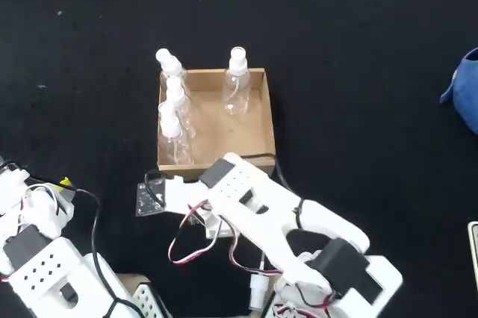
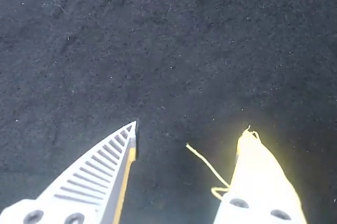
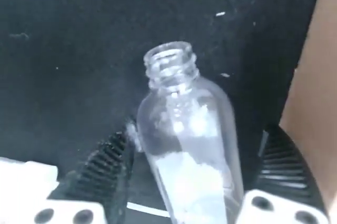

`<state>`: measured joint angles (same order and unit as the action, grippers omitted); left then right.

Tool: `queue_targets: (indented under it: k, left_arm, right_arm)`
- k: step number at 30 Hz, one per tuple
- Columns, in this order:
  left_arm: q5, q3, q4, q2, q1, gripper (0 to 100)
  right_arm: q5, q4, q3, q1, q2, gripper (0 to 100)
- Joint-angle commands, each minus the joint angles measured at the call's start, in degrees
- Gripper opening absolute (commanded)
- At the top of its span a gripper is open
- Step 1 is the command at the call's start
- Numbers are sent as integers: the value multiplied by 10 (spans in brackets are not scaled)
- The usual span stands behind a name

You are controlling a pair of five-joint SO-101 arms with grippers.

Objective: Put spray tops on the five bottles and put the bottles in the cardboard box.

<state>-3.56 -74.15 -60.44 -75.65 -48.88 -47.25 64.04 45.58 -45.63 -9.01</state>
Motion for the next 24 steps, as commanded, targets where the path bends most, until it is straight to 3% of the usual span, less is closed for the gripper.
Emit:
queue_targets:
  k: [1,8,14,24]
  left_arm:
    - [2,43,4,-2,-7,184]
    - [2,44,4,-2,-8,184]
    - [6,61,4,-3,-62,184]
    - [13,64,4,-3,-67,184]
  right_arm:
    - [0,6,-33,-21,1,314]
    - [18,4,-34,-48,2,314]
    - [16,8,-35,-48,7,314]
    - [19,88,-141,-48,109,269]
